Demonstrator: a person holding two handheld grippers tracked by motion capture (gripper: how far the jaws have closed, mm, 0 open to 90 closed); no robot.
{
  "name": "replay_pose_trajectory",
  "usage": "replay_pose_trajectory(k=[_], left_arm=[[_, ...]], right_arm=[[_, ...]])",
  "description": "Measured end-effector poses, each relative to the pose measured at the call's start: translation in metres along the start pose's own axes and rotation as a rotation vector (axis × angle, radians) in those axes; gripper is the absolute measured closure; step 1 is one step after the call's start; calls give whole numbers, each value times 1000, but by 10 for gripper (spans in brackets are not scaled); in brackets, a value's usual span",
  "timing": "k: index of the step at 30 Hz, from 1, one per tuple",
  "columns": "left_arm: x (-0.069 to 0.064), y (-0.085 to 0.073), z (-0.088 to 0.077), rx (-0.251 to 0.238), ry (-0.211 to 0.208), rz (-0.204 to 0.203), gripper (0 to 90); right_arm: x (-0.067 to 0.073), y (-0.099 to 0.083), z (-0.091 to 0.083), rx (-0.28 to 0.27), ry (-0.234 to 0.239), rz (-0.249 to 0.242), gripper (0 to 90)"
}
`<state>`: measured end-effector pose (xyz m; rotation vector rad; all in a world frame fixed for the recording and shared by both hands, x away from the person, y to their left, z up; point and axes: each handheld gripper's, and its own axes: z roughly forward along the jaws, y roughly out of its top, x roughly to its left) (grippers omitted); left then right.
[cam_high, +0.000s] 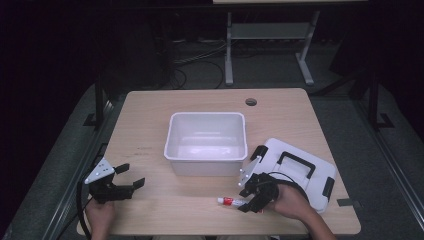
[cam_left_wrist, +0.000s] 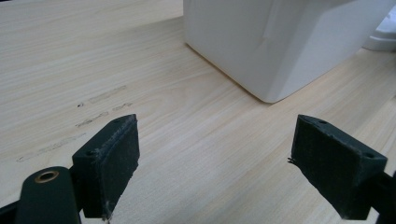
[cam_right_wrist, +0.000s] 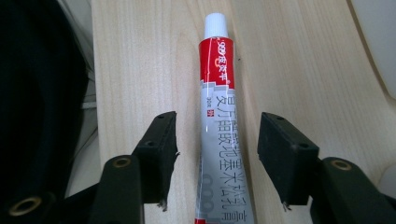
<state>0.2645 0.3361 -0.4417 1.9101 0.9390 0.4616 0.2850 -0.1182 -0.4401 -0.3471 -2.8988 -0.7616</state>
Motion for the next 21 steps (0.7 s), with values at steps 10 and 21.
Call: replay_pose_trajectory(k=[10, 21], left_arm=[[1, 0, 1, 3, -7, -5, 147], [2, 0, 0, -4, -12, -9, 147]], right_arm=[[2, 5, 9, 24, -15, -29, 571], [3, 5, 12, 27, -32, -57, 672]])
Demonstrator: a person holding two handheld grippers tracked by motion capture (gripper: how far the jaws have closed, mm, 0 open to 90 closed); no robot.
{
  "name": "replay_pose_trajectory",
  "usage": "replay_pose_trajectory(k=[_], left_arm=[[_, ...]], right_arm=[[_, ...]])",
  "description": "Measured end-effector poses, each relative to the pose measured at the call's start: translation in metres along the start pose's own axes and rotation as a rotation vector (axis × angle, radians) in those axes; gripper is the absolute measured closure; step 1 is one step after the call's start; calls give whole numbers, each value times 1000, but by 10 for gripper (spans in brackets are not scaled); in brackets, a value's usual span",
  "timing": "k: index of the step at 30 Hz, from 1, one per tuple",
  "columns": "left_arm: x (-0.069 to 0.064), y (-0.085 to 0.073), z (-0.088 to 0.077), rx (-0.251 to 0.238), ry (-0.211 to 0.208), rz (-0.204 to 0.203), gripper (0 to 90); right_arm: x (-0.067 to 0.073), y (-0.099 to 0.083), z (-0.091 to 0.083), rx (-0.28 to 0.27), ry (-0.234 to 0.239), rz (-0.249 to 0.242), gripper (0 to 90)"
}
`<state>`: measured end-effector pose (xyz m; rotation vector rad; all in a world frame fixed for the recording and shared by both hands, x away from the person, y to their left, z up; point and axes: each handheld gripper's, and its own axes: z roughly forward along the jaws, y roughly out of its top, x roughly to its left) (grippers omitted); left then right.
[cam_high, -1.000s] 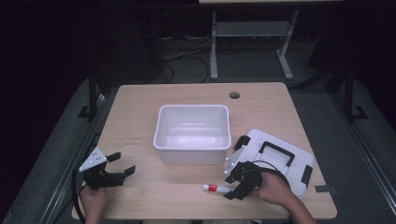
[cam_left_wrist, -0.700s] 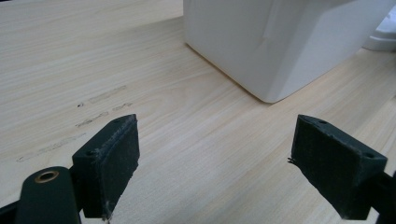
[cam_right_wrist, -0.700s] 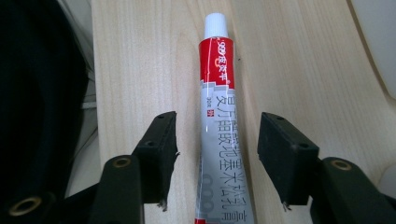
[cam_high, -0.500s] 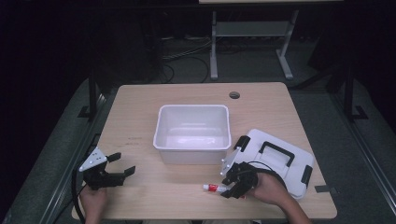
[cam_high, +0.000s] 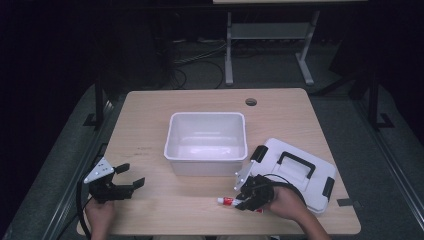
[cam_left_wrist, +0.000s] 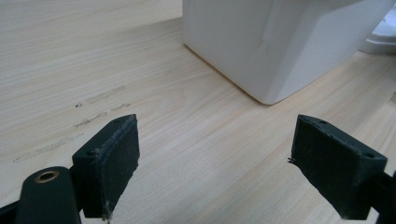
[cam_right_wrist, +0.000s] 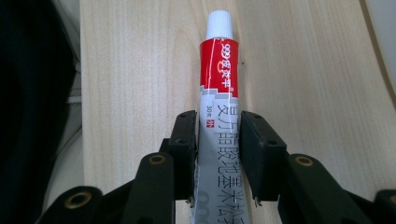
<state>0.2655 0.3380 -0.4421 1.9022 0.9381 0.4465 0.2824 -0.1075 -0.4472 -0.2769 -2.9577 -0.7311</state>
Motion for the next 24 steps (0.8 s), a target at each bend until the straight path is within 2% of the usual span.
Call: replay_pose_trajectory(k=[10, 16, 19, 24], left_arm=[[1, 0, 0, -6, -3, -8, 147], [0, 0, -1, -16, -4, -10, 147], [0, 0, -2, -18, -3, -12, 147], [1, 0, -1, -16, -4, -12, 147]], right_arm=[[0, -1, 0, -11, -7, -10, 703], [-2, -1, -1, -18, 5, -6, 708], [-2, -1, -2, -25, 26, -11, 708], [-2, 3, -8, -42, 35, -25, 708]])
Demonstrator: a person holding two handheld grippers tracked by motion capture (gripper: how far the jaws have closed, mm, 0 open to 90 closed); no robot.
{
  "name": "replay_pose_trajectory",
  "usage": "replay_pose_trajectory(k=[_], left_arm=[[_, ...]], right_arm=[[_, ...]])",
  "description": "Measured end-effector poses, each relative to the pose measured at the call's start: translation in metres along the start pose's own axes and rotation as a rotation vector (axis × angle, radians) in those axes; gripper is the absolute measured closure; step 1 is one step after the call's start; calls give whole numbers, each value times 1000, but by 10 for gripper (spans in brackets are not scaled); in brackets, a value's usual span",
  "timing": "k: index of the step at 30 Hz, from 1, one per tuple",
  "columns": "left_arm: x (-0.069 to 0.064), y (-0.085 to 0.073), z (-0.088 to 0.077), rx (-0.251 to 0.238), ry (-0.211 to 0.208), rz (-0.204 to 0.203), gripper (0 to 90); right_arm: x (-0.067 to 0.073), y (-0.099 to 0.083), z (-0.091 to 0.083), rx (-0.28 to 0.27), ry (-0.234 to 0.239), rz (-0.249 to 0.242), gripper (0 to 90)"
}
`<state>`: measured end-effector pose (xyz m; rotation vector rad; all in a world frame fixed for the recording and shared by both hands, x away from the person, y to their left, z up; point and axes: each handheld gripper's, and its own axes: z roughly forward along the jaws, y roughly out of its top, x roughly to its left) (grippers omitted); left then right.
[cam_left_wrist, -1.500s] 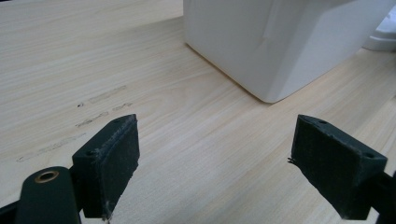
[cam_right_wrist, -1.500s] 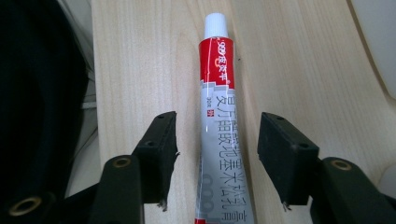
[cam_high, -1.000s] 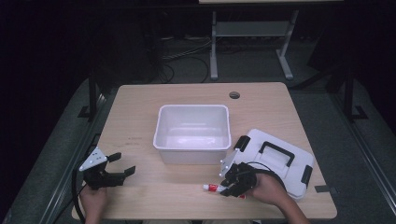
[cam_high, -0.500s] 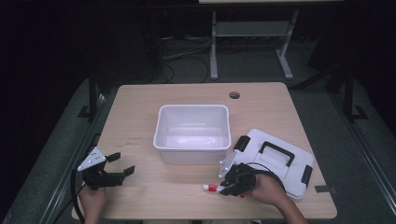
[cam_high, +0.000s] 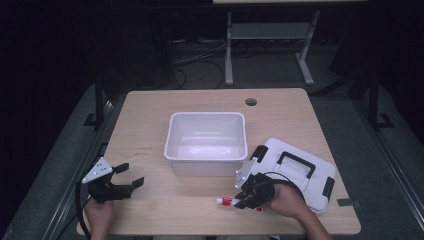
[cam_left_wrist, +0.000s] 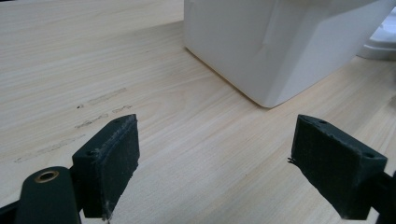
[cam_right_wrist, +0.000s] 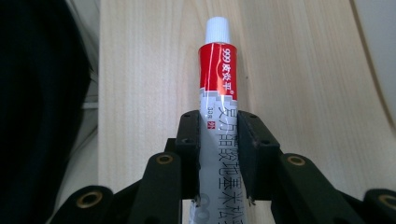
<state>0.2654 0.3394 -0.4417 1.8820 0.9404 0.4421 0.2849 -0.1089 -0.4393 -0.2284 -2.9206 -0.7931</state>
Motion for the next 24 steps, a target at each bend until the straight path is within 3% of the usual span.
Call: replay_pose_trajectory(k=[13, 24], left_arm=[[0, 0, 1, 0, 0, 5, 147], [0, 0, 2, 8, -1, 8, 147]], right_arm=[[6, 24, -21, -31, 10, -44, 709], [4, 32, -21, -33, 30, -46, 709]])
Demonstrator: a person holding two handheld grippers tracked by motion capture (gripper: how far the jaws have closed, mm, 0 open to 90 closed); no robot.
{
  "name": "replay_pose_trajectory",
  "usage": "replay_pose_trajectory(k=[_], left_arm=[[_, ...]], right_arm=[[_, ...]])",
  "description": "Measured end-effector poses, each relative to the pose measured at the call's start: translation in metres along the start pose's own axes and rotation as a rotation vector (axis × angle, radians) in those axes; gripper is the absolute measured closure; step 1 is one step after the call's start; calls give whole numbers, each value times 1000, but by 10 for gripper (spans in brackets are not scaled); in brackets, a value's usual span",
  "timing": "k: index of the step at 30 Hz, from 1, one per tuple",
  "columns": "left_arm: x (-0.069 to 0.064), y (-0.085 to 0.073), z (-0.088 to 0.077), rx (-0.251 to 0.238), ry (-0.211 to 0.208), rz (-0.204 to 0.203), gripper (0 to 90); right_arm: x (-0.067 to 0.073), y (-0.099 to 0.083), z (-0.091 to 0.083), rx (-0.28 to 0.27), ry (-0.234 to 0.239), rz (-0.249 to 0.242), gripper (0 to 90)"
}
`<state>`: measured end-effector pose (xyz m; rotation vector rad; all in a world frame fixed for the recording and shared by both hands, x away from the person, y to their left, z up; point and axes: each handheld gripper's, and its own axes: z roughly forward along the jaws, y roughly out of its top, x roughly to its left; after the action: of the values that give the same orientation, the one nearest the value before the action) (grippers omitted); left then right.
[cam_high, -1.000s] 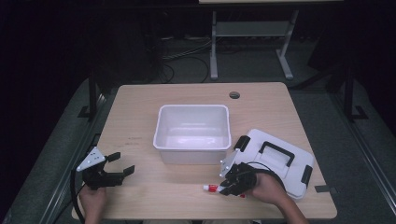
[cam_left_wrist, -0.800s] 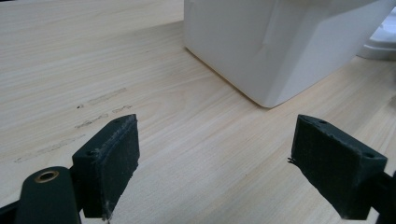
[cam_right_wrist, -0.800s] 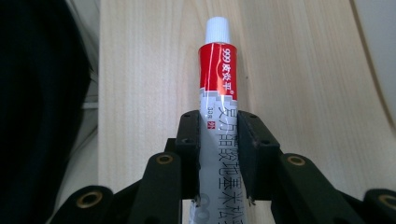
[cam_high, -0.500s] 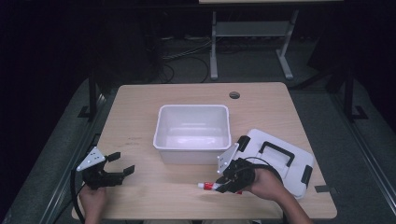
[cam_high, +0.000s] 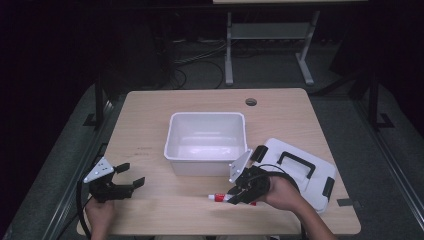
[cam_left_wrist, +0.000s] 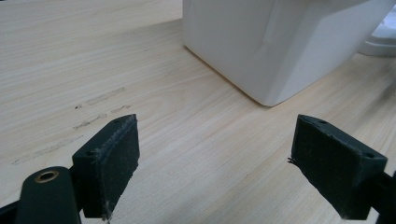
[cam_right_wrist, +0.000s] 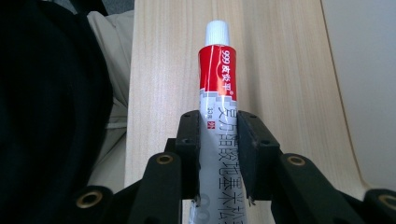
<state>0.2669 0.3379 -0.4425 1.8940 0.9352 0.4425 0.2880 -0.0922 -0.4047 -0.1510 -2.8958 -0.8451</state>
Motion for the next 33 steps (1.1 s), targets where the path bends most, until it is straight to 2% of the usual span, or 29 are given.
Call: replay_pose_trajectory(k=[15, 21, 27, 33], left_arm=[[2, -2, -1, -14, -5, -14, 147], [3, -2, -1, -8, -7, -7, 147], [4, -1, -2, -31, -13, -21, 147], [5, -2, -4, -34, -6, -28, 147]], right_arm=[[-1, 25, -13, -3, 12, -32, 709], [-4, 34, -18, -9, 13, -46, 709], [-7, 43, -24, -17, 12, -50, 709], [-9, 57, -33, 1, 26, -63, 709]])
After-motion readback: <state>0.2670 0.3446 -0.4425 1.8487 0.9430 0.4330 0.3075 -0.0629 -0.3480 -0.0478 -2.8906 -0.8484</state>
